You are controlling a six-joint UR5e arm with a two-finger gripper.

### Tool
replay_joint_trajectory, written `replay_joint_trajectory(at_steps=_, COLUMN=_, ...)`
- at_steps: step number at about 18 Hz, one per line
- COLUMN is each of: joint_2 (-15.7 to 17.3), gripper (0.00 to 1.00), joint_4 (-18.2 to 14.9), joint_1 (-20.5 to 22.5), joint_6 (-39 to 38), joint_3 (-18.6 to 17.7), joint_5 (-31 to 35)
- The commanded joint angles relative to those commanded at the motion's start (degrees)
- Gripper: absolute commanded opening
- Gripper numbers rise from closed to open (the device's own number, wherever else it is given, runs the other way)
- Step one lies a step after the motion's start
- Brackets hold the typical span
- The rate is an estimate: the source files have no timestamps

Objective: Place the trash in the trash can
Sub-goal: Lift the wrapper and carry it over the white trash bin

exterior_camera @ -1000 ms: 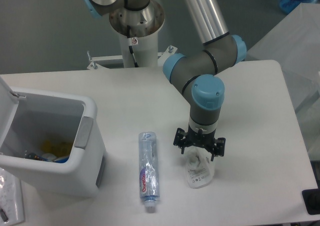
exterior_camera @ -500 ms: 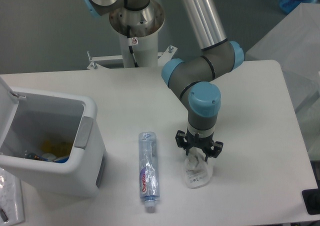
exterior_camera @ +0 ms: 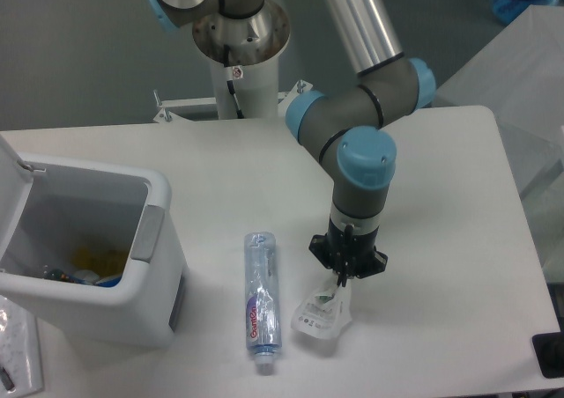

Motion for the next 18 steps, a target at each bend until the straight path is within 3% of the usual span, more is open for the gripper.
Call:
replay_joint_trajectory(at_steps=6, joint_2=1.4, gripper=0.0, joint_4=0.0, joint_1=0.0, joint_6=-3.71, joint_3=4.05, joint_5=-7.31)
replay_joint_trajectory(at_steps=15, joint_2=12.82, gripper=0.0, joint_4=0.0, joint_1=-0.96, joint_6=-4.85, joint_3=4.75, joint_5=-20.06)
replay_joint_trajectory(at_steps=18, joint_2=15.02, gripper=0.0, joint_4=0.0, joint_1=-4.55, joint_6=-4.94, joint_3=5.02, joint_5=-20.16)
